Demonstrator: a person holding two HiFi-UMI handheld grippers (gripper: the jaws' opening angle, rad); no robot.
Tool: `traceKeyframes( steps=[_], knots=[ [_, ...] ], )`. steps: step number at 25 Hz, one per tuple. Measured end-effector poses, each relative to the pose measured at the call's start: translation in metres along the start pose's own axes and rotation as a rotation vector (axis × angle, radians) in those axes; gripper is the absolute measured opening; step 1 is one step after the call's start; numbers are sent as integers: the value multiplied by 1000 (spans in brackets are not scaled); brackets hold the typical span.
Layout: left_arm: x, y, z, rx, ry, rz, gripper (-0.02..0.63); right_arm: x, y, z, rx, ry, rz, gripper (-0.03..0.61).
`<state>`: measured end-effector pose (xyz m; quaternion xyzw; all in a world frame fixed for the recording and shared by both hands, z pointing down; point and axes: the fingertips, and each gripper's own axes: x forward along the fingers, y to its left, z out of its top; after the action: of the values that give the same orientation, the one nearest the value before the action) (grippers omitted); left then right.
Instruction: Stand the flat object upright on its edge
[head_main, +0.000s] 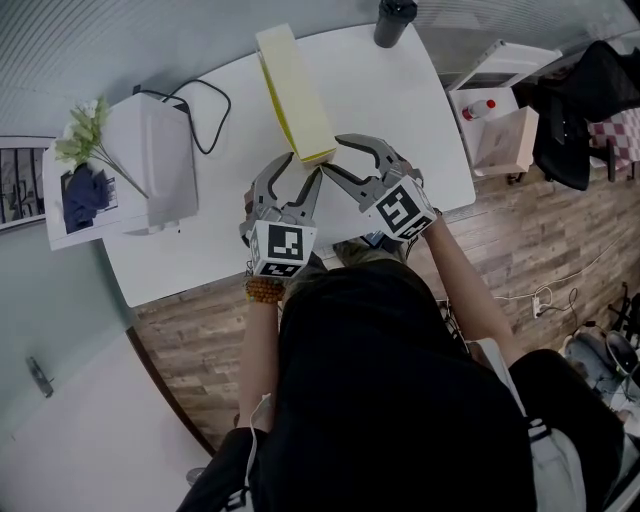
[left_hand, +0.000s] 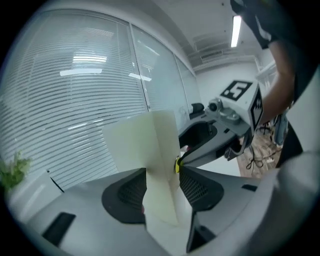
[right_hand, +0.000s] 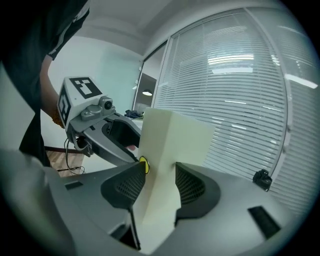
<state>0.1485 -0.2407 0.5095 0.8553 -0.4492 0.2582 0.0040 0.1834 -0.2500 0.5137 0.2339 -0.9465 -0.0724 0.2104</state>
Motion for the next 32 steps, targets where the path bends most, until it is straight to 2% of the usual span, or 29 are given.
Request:
traceKeyframes(
  steps=[2, 4, 7, 12, 14, 17, 19, 24, 28, 32],
  knots=[
    [-10, 1, 0, -98, -95, -72, 222, -5, -2, -7, -2, -11, 1, 167],
    [-18, 7, -10, -142, -118, -117, 222, -8, -1, -15, -1, -7, 30, 167],
    [-16, 18, -31, -131, -72, -119, 192, -8, 2, -30, 3, 35, 85, 166],
    [5, -3, -27, -91, -56, -282, 209, 9, 4, -28, -27, 44, 130, 166],
    [10, -5, -26, -65, -48, -271, 210, 11, 3, -26, -43, 52, 130, 163],
    [15, 1, -24, -79, -51, -241, 168, 13, -1, -26, -71, 66, 123, 160],
    [18, 5, -24, -87, -45, -235, 166, 16, -3, -26, -75, 75, 112, 158],
    [21, 11, -25, -89, -24, -224, 167, 22, -4, -27, -60, 92, 82, 158],
    [9, 8, -27, -40, -24, -163, 167, 12, -6, -34, -20, 103, 44, 158],
    [-20, 15, -25, -134, -109, -57, 162, -13, -9, -38, 87, 54, -35, 158]
  ],
)
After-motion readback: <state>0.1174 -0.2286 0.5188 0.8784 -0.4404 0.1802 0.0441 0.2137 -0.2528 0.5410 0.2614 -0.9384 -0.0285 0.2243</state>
